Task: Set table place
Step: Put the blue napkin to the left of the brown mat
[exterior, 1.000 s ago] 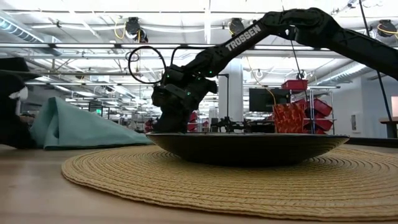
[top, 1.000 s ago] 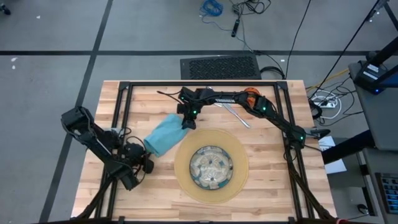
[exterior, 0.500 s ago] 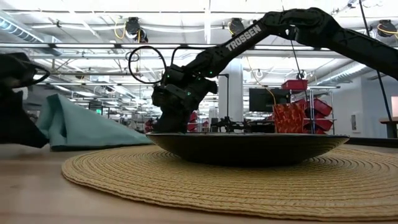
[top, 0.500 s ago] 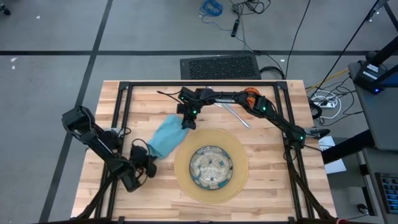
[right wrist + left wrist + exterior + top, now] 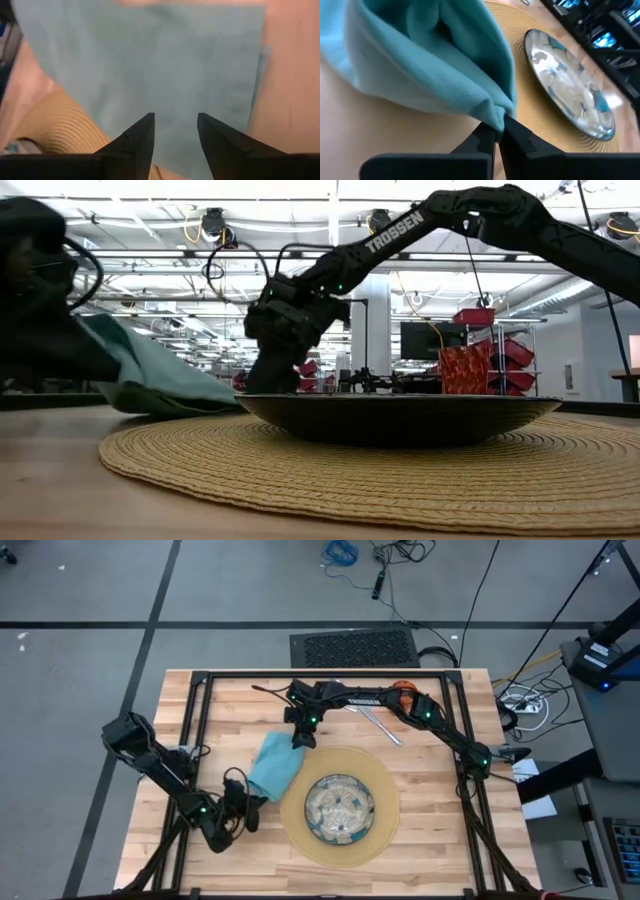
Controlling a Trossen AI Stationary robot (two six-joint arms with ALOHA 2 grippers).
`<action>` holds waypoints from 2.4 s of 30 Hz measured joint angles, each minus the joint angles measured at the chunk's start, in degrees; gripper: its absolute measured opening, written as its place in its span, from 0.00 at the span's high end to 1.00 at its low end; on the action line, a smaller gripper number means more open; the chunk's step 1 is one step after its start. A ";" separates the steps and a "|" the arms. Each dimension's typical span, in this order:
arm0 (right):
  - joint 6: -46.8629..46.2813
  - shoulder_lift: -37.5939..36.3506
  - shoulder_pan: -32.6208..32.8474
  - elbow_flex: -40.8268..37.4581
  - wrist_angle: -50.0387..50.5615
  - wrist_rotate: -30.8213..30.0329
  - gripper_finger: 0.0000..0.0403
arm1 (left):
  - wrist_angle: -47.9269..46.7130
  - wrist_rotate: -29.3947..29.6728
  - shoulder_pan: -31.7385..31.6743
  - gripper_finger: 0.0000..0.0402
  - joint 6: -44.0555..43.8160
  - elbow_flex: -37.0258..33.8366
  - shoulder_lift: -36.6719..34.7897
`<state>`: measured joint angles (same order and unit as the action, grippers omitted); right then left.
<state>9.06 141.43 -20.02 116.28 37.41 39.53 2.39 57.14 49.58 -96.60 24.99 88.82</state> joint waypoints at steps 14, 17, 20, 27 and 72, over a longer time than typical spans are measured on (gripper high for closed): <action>8.76 -0.74 3.39 0.19 9.09 9.96 0.59 | 28.87 9.34 -2.30 1.00 5.86 3.87 16.49; 10.23 -0.80 5.31 0.19 10.79 9.88 0.58 | 28.79 10.01 -2.27 1.00 5.65 5.11 17.64; 11.02 -1.47 7.26 0.20 11.26 9.78 0.58 | 28.81 10.05 -2.21 1.00 4.97 5.74 18.14; 10.80 -2.39 12.50 0.32 6.26 10.10 0.60 | 28.78 9.99 -2.57 1.00 4.06 6.66 18.59; 6.57 -3.27 17.12 2.63 -4.82 -8.52 0.68 | 30.12 13.66 -3.58 1.00 10.00 8.50 18.93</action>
<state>15.63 138.17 -2.90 118.91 32.60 31.02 32.51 70.81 46.00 -86.59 33.50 107.74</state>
